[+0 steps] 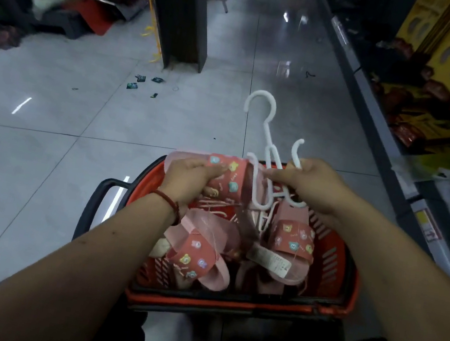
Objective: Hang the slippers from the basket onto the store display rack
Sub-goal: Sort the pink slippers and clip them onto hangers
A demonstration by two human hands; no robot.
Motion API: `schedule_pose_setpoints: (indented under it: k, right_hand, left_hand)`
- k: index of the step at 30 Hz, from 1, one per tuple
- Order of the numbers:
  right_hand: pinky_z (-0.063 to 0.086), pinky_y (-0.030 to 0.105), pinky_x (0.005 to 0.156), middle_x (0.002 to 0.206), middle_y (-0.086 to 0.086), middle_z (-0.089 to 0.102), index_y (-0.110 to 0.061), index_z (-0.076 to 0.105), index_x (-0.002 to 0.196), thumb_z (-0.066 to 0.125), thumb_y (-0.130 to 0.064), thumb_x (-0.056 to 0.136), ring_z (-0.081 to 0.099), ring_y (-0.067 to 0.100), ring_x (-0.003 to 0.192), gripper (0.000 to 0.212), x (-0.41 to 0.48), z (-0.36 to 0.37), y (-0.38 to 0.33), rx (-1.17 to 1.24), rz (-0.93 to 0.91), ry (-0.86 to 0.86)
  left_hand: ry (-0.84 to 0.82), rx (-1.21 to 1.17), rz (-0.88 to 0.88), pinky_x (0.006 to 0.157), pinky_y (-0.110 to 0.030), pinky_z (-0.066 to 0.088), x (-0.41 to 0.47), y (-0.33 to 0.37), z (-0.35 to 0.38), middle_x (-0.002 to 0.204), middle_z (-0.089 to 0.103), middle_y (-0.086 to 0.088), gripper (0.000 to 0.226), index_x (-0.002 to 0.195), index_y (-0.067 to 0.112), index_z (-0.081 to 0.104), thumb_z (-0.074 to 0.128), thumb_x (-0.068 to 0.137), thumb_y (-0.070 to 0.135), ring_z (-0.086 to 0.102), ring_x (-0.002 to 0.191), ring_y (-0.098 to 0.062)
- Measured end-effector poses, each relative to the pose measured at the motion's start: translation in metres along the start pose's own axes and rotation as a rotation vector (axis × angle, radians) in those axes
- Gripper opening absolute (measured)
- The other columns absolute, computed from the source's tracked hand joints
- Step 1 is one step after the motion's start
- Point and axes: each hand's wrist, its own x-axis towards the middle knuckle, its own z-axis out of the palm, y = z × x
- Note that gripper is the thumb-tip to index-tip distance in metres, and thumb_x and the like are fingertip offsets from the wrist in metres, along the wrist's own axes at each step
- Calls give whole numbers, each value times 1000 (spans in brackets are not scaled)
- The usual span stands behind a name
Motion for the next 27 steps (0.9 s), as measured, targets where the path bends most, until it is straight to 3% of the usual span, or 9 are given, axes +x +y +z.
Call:
schedule_pose_setpoints:
  k: [2, 5, 8, 11, 16, 18, 22, 24, 27]
  right_hand:
    - [45, 17, 45, 60, 5, 66, -4, 60, 72, 75, -12, 87, 61, 9, 47, 23, -3, -1, -8, 65, -16, 7]
    - [49, 33, 63, 74, 18, 65, -6, 58, 78, 76, -12, 85, 63, 25, 64, 21, 0, 0, -11, 80, -27, 7]
    - [44, 39, 67, 65, 13, 57, -16, 49, 64, 76, -12, 84, 57, 26, 64, 34, 5, 5, -15, 103, -43, 20]
    - [43, 36, 61, 58, 7, 58, -15, 45, 63, 74, -8, 85, 61, 23, 58, 37, 9, 11, -19, 173, -60, 0]
    - [54, 38, 61, 84, 39, 59, -12, 50, 72, 78, -8, 82, 66, 52, 78, 30, 12, 23, -28, 200, -117, -40]
    - [55, 44, 61, 87, 36, 63, -12, 52, 77, 81, -10, 79, 66, 51, 77, 29, 15, 26, -30, 130, -116, -29]
    - [50, 31, 55, 74, 14, 72, -11, 52, 84, 78, 2, 79, 74, 20, 64, 29, 21, 28, -27, 106, -89, -54]
    - [54, 38, 63, 75, 15, 72, -9, 53, 86, 75, 5, 81, 74, 23, 66, 27, 24, 30, -24, 76, -66, -84]
    - [60, 45, 79, 93, 25, 74, -8, 56, 94, 73, 8, 83, 76, 29, 81, 25, 26, 29, -26, 81, -7, -206]
  left_hand:
    - [57, -204, -38, 42, -20, 43, -3, 8, -4, 61, 67, -2, 13, 92, 12, 69, 73, 89, 24, 58, 46, -11]
    - [88, -462, -99, 46, -22, 50, -8, 11, -10, 67, 72, -4, 11, 101, 10, 64, 66, 94, 19, 65, 51, -11]
    - [46, -601, -84, 58, -26, 57, -9, 8, -12, 86, 72, -12, 14, 111, 11, 60, 61, 97, 14, 69, 63, -15]
    - [7, -693, -79, 65, -28, 59, -9, 8, -11, 91, 69, -13, 15, 113, 9, 58, 58, 99, 15, 71, 69, -16]
    - [-130, -951, -134, 88, -32, 56, -16, 25, -11, 95, 72, -15, 23, 113, 0, 58, 43, 106, 16, 72, 87, -21]
    - [-172, -946, -128, 84, -28, 55, -17, 30, -11, 84, 74, -11, 22, 108, 2, 58, 40, 107, 15, 73, 76, -17]
    - [-169, -926, -164, 58, -20, 40, -11, 29, -14, 61, 48, 2, 16, 96, 9, 51, 42, 106, 18, 50, 50, -6]
    - [-177, -943, -164, 51, -18, 36, -9, 27, -16, 58, 35, 4, 18, 89, 12, 45, 39, 106, 16, 38, 47, -5]
    - [-213, -999, -141, 45, -18, 35, -8, 27, -20, 57, 30, 4, 19, 88, 13, 43, 36, 106, 15, 35, 43, -5]
